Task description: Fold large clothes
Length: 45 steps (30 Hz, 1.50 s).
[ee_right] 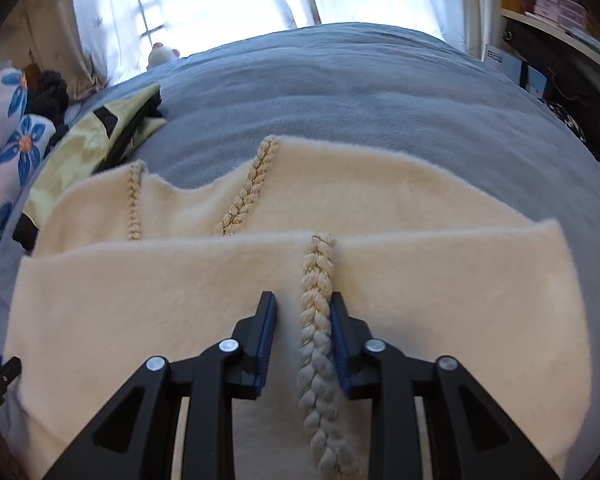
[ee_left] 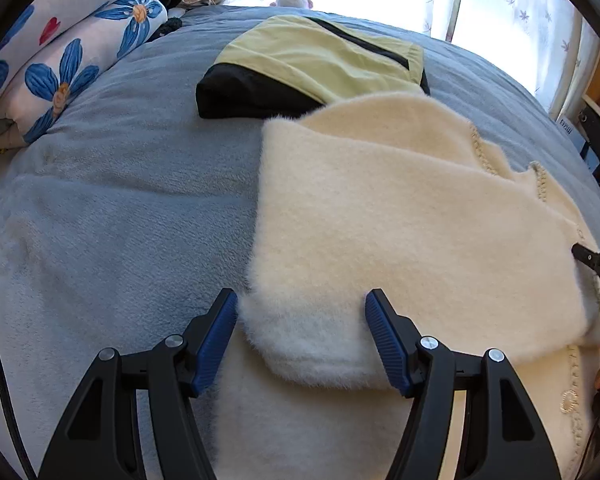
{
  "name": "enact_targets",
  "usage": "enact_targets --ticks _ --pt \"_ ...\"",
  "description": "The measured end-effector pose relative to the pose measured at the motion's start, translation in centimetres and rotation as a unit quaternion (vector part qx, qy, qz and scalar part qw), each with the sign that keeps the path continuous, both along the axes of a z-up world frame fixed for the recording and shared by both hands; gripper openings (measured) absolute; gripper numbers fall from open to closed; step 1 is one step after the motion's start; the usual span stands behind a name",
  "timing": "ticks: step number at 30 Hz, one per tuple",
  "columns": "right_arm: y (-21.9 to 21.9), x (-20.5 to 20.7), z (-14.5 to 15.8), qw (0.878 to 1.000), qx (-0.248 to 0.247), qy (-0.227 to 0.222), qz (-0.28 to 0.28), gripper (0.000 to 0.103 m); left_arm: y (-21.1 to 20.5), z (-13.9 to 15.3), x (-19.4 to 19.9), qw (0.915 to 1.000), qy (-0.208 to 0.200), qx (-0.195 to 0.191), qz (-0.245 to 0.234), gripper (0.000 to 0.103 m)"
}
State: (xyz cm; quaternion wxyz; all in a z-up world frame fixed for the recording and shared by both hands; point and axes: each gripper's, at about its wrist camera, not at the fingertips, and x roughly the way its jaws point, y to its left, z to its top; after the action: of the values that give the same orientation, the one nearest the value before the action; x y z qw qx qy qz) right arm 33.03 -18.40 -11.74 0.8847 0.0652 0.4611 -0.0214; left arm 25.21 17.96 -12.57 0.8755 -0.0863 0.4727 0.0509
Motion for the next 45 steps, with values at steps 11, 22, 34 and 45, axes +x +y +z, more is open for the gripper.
enact_targets --ticks 11,22,34,45 --pt "5.8 -5.9 3.6 0.998 0.035 -0.016 0.057 0.032 -4.0 4.0 -2.3 0.9967 -0.042 0.054 -0.043 0.065" --pt "8.8 -7.0 0.7 0.995 0.048 0.016 0.091 0.03 -7.0 0.3 -1.3 0.9983 0.018 0.042 -0.035 0.065" --pt "0.8 -7.9 -0.4 0.995 0.072 0.039 -0.047 0.034 -5.4 -1.0 -0.6 0.9994 0.019 0.025 -0.018 0.07" --pt "1.0 -8.3 0.1 0.994 0.074 0.046 -0.071 0.035 -4.9 -0.6 -0.7 0.9995 0.023 0.009 -0.018 0.07"
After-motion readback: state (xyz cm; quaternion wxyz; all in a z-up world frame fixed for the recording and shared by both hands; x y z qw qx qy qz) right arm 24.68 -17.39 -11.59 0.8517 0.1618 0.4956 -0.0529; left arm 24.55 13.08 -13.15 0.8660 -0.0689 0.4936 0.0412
